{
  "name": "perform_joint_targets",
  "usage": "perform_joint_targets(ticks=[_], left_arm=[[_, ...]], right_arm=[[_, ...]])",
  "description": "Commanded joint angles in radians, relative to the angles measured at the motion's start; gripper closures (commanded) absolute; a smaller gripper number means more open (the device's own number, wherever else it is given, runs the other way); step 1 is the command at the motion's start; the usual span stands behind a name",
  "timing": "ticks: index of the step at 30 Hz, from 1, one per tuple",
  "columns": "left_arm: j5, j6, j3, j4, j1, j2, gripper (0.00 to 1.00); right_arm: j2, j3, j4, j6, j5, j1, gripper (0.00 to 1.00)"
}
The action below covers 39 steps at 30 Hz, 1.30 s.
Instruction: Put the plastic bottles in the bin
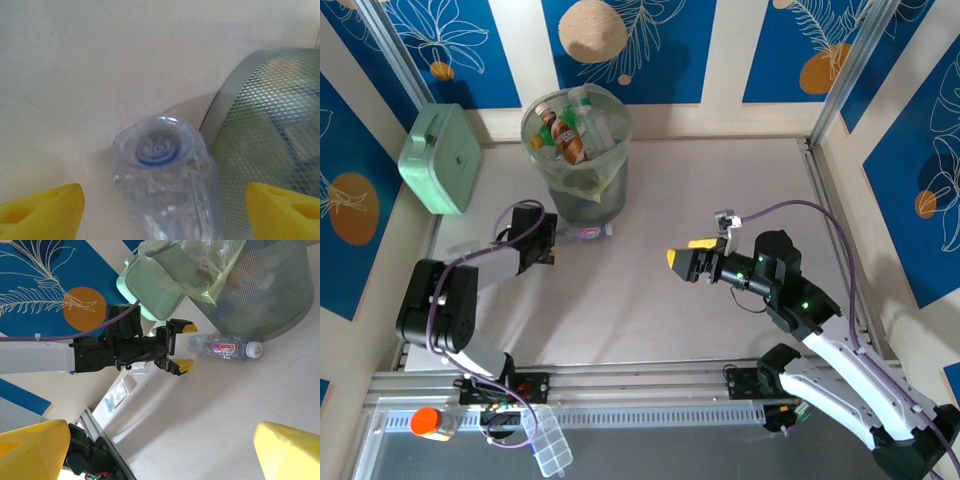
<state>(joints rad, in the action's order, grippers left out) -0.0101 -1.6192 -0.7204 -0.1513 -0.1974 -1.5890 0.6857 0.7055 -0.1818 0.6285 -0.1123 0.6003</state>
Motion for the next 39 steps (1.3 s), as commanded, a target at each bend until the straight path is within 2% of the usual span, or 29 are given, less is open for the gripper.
perform_joint_targets(ticks=[1,8,19,31,39], left_arm=[[0.022,-0.037,-0.045,-0.089,-0.013,-0.061,0.20],[0.003,-0.046,-0.070,-0.107,-0.020,-0.130,0.30],[0.012,0.046,-0.110,-0.081,-0.017,-0.166,0.50],[0.000,0.186,0.008,-0.012,-0.018,0.048,0.50],[0.005,0.317,0.008,0.235,-0.018,0.265,0.50]], right_arm=[[0.004,-0.007,-0.001,-0.022,-0.022,-0.011,0.05],[0.013,-0.010,0.005,-0.019,-0.033,-0.033,0.05],[0.013,0.009,-0.016,-0.016,-0.036,-0.050,0.05],[0.003,-0.011,-0.010,0.008,-0.036,-0.050,0.05],[0.003,-0.010,-0.002,0.016,-0.051,-0.045,0.05]])
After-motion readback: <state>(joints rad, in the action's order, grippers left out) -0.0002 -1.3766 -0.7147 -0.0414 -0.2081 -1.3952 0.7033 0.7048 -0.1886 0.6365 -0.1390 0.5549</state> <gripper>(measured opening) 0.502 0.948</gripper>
